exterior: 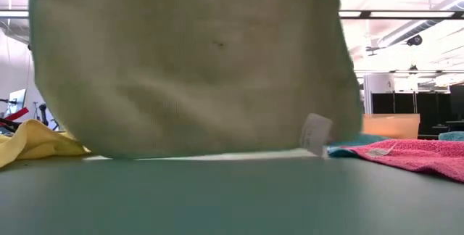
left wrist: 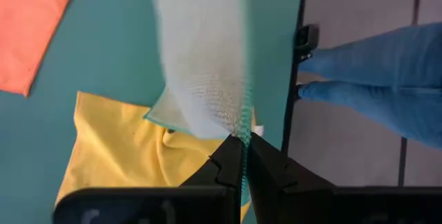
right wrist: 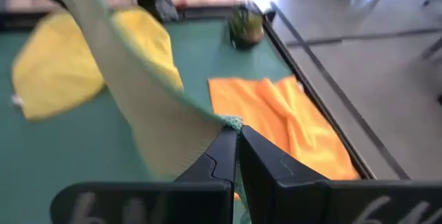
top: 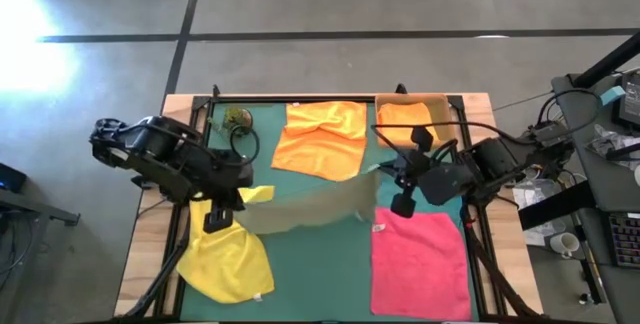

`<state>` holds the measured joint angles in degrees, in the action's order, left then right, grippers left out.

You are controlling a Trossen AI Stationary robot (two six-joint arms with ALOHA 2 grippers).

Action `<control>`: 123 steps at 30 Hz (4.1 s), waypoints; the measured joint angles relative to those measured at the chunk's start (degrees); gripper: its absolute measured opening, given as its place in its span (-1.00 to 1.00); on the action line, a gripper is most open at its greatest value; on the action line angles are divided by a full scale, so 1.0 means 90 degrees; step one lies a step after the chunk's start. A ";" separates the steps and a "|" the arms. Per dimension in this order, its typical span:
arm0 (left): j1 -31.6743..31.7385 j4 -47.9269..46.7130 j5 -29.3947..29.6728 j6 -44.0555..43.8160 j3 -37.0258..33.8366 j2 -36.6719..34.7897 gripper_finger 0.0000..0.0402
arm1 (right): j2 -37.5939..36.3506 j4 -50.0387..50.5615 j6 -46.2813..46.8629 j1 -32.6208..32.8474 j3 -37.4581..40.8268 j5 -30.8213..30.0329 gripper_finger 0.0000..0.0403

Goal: Fold microfiber towels
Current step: Fold the light green microfiber towel

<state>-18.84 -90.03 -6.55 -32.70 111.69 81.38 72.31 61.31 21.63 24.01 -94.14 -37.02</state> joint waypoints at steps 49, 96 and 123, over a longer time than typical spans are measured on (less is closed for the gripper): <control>0.2583 -0.0001 0.3028 0.4842 -0.0196 0.0117 -1.00 | -0.0619 0.0156 -0.2187 -0.1644 0.0125 -0.0183 -0.96; 0.0067 0.1444 0.1070 0.0534 -0.4004 0.1372 -1.00 | 0.0882 -0.2209 0.3157 0.0475 0.4015 0.1815 -0.96; 0.1335 0.2321 0.2113 0.1862 -0.4094 0.1375 -0.87 | 0.0954 -0.2153 0.2936 -0.1232 0.4035 0.2113 -0.96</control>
<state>-6.83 -69.14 12.47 -15.94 74.85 93.76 80.90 41.93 48.05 12.92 -57.82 -18.00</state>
